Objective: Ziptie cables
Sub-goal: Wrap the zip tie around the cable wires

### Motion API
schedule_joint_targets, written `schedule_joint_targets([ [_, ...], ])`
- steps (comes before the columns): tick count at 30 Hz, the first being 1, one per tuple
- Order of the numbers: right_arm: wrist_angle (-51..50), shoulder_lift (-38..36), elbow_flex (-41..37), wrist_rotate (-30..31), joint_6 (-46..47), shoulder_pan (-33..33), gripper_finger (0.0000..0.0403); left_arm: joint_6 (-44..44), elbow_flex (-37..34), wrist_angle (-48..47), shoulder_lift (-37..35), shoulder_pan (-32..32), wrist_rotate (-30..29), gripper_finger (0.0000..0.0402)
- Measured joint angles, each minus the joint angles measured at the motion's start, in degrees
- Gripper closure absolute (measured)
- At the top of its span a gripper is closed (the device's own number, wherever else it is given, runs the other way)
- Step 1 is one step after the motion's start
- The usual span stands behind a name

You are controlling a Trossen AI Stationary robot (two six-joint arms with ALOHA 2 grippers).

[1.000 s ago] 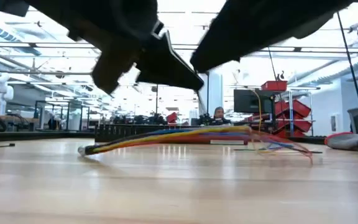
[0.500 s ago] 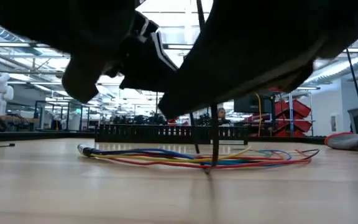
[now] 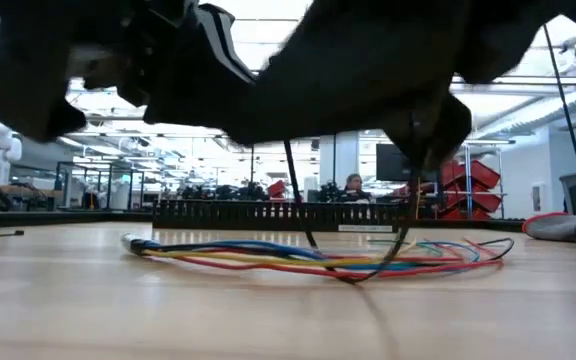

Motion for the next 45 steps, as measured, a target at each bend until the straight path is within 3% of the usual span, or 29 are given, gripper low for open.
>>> schedule_joint_targets([
  [7,15.06,-3.27,-10.71,-4.66,-0.36,-0.86,0.0403,0.77,0.0,0.28,0.03,0.14,-2.21,0.0402],
  [13,17.2,-3.27,-14.14,-4.37,-3.43,-1.32,0.0399,1.34,0.02,0.73,0.03,0.21,-2.34,0.0402],
  [17,22.25,-3.27,-14.14,-4.38,-9.96,-1.1,0.0364,1.45,0.02,0.79,0.05,0.5,-2.36,0.0402],
  [21,26.89,-4.47,-14.14,-4.57,-16.57,-0.45,0.0297,0.29,0.02,0.32,0.05,1.52,-2.32,0.0402],
  [25,25.87,-8.31,-14.14,-4.15,-18.93,0.53,0.0234,-0.08,0.02,0.14,0.05,2.29,-1.51,0.0402],
  [29,20.71,-13.22,-14.14,-3.3,-20.83,2.66,0.0202,-1.67,0.02,0.31,0.83,3.07,0.23,0.0402],
  [36,-2.7,-17.94,-14.14,3.83,-2.8,9.92,0.0219,-4.59,0.04,5.23,4.41,3.42,2.96,0.0402],
  [45,-0.85,-9.0,-12.52,7.98,5.95,18.69,0.0241,-6.5,0.46,10.19,5.4,3.0,3.25,0.0402],
])
